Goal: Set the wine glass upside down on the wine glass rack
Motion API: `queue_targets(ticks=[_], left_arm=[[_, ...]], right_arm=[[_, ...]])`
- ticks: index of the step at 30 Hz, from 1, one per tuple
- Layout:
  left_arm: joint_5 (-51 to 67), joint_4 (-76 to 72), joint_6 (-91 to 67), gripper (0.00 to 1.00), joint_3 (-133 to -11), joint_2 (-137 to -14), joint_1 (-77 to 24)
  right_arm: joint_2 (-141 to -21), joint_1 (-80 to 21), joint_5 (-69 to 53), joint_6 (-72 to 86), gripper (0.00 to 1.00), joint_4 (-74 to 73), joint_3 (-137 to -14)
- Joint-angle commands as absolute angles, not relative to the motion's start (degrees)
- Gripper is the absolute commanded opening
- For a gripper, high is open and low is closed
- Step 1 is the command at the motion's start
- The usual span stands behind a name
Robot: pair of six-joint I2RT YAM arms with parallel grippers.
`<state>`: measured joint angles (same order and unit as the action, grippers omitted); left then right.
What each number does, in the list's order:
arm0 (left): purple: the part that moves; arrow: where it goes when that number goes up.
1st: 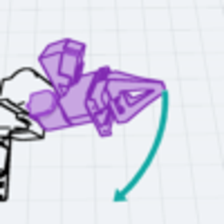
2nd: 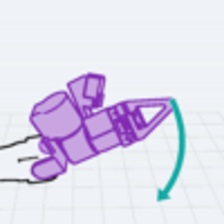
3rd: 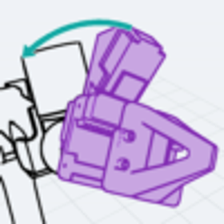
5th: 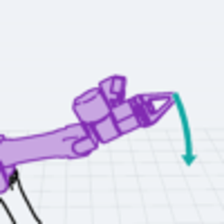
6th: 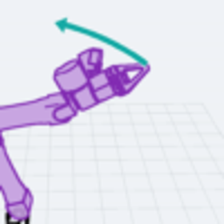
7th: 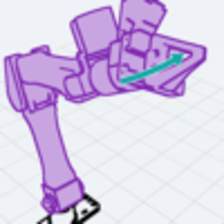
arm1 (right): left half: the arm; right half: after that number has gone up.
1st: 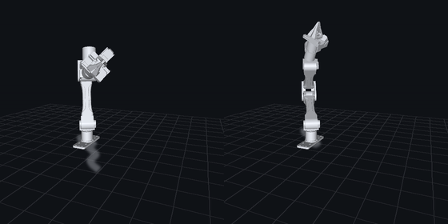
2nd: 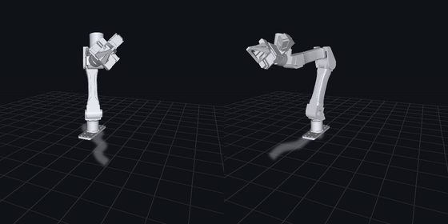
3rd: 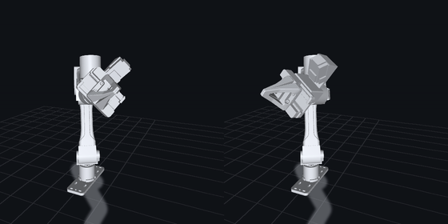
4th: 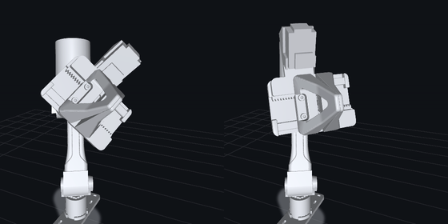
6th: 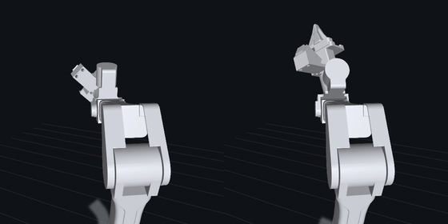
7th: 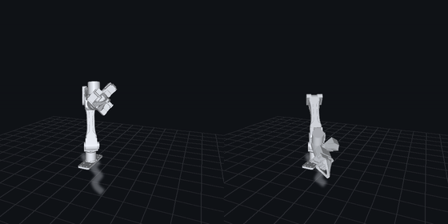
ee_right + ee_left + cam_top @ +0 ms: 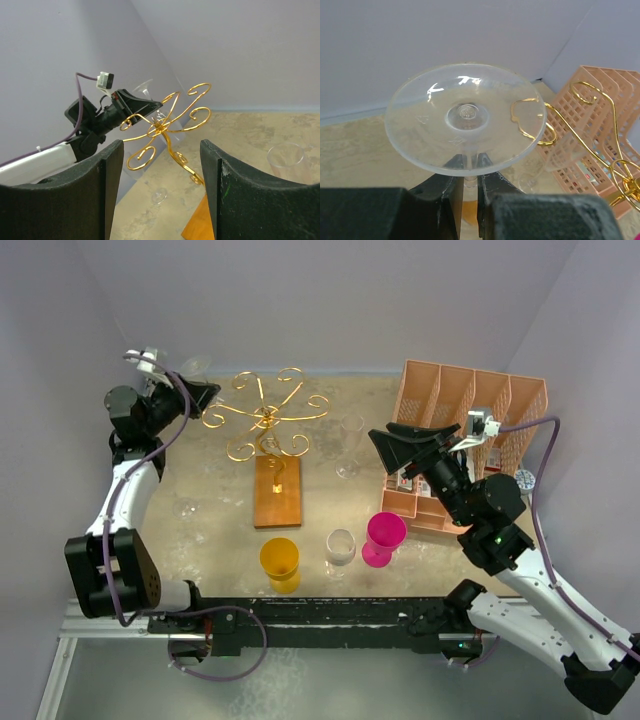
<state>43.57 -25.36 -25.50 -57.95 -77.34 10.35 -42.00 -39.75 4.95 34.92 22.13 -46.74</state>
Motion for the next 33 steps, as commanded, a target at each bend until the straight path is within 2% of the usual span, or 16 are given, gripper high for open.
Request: queue_targets(ticks=[1, 7, 13, 33], left_arm=[[51.8, -34.2, -29.5, 0.0, -60.2, -78.9, 9.8], [53.1, -32.5, -27.9, 0.0, -61.3, -80.5, 7.9], [54.6, -21.0, -19.1, 0.0, -64.7, -82.6, 5.0], [61.7, -21.6, -18.2, 0.0, -64.0, -80.9, 4.3]], right_arm=[[-41.7, -39.9, 3.9, 34.2, 0.65, 24.0, -47.7], [-42.2, -39.9, 3.3, 35.1, 0.65, 24.4, -47.5], [-42.4, -40.0, 3.2, 35.0, 0.64, 23.8, -48.2], [-44.9, -39.9, 2.3, 35.0, 0.64, 23.8, -49.2]])
